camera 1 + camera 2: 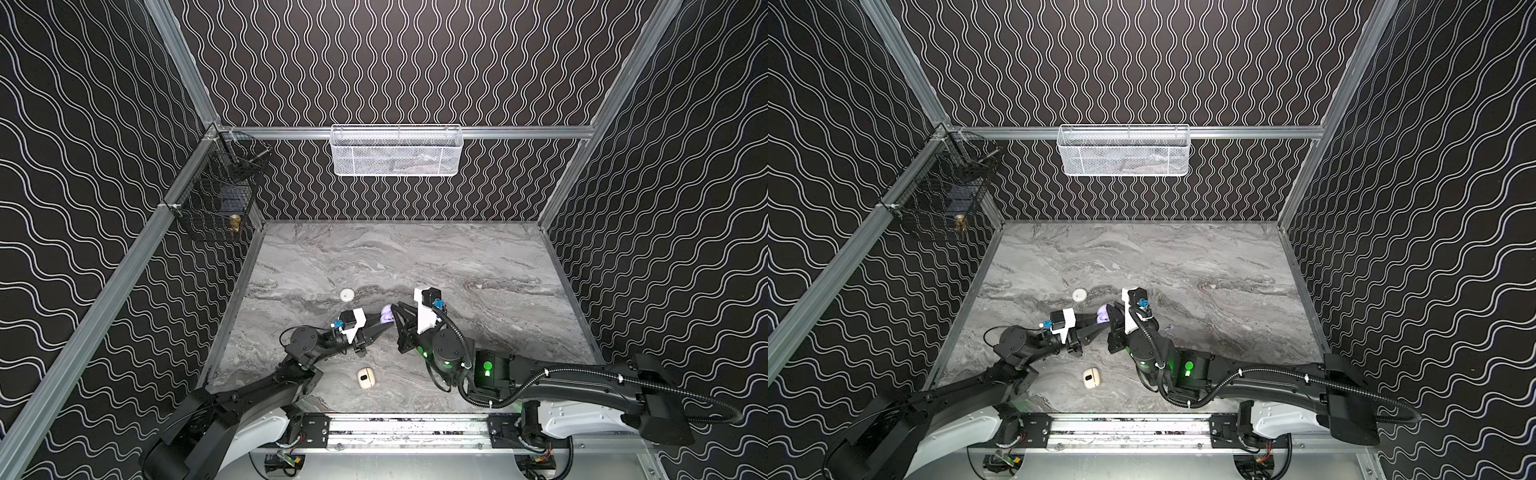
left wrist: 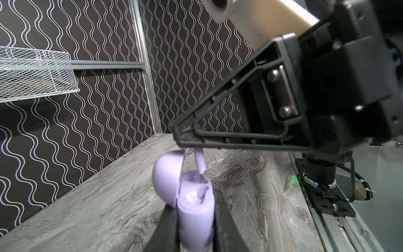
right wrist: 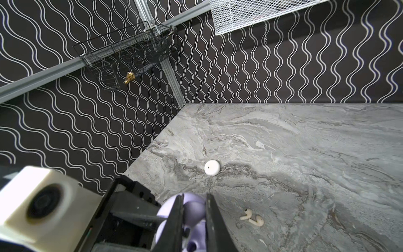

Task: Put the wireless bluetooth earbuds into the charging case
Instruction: 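Lower the held earbud into the open lavender case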

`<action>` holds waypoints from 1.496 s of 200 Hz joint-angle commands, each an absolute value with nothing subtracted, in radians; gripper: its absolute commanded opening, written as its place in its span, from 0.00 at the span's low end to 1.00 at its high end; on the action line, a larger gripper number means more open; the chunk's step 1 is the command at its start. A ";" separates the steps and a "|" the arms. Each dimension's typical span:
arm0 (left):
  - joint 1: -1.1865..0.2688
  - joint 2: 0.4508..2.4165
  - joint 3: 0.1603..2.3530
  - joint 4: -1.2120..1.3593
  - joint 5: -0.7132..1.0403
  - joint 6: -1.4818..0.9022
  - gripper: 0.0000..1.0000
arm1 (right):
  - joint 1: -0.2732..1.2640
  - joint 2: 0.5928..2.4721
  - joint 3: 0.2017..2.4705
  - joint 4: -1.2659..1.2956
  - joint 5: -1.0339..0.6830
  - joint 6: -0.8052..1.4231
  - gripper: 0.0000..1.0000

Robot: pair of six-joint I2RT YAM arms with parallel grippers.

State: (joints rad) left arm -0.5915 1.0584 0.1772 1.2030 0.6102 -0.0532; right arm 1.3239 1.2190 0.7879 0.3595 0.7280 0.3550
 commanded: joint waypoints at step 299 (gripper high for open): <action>-0.591 1.052 0.192 1.205 0.608 -0.091 0.00 | 1.332 1.317 0.616 0.764 0.715 0.213 0.17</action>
State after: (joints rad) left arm -0.5911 1.0534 0.1825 1.1488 0.5892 -0.0799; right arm 1.3266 1.3094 0.6201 0.7826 0.7490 0.2085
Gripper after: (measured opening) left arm 0.197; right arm 0.168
